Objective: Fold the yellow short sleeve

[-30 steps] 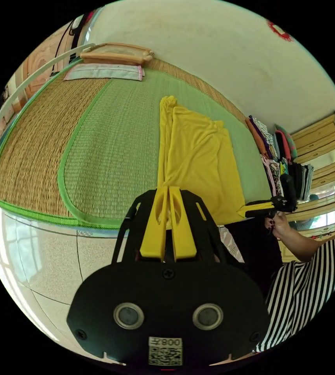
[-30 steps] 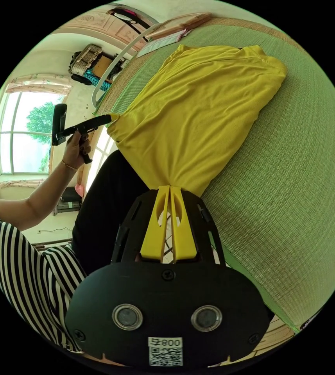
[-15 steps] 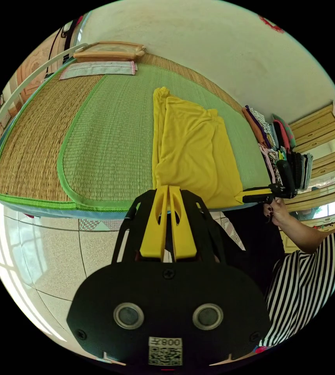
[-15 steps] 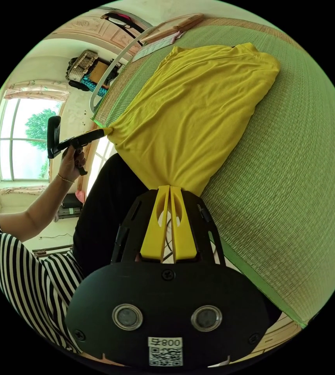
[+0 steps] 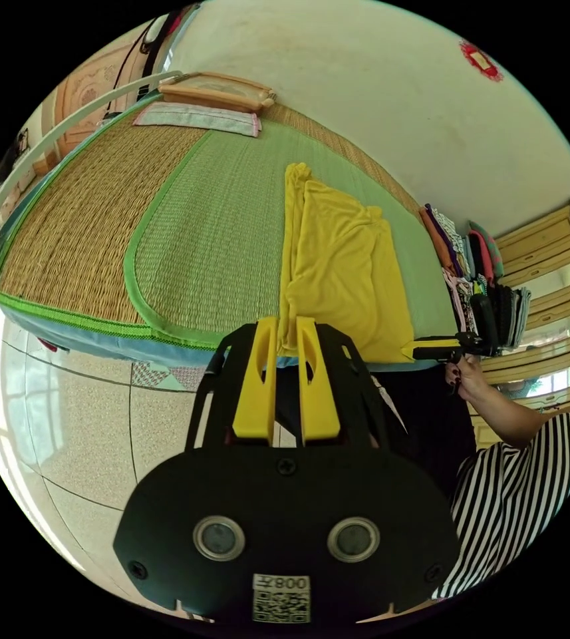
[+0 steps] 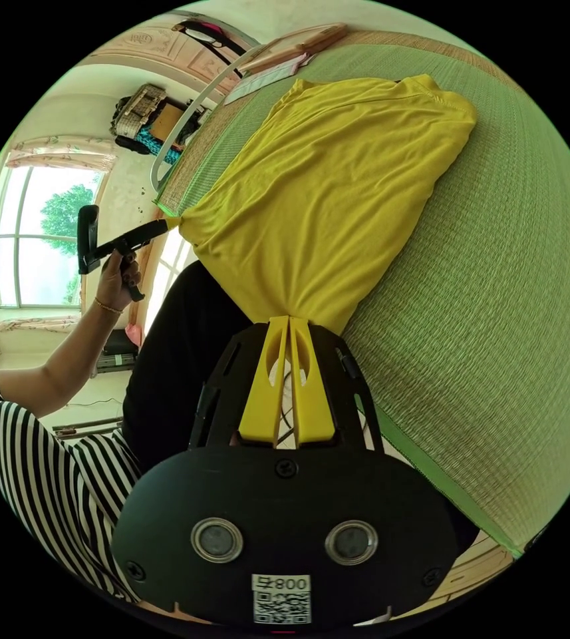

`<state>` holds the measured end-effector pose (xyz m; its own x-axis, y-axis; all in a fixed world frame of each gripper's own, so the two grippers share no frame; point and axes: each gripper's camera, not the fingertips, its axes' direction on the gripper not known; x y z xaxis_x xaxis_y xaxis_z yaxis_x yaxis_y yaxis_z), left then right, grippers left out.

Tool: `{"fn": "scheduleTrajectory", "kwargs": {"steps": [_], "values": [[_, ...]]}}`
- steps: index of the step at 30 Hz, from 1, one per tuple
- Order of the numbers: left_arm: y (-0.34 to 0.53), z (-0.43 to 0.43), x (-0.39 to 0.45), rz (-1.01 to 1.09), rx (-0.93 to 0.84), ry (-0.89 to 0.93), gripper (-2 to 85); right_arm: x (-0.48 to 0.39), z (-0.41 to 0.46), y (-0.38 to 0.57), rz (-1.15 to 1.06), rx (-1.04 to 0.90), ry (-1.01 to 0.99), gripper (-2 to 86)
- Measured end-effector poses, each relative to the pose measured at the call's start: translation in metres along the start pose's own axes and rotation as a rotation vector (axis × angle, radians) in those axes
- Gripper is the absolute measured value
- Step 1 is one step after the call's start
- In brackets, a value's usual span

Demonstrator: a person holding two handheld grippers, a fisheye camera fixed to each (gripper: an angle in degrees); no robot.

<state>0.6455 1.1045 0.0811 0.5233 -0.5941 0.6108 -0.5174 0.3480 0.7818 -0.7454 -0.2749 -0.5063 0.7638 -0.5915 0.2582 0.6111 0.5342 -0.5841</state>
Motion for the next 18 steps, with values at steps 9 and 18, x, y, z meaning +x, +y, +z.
{"fn": "scheduleTrajectory", "kwargs": {"steps": [9, 18], "values": [[0.021, -0.009, 0.011, -0.029, -0.035, 0.039, 1.0, -0.01, 0.009, 0.011, -0.022, -0.017, 0.036, 0.1], [0.041, -0.002, 0.031, -0.086, -0.037, 0.095, 0.8, -0.003, 0.019, 0.028, -0.011, -0.014, 0.019, 0.1]]}}
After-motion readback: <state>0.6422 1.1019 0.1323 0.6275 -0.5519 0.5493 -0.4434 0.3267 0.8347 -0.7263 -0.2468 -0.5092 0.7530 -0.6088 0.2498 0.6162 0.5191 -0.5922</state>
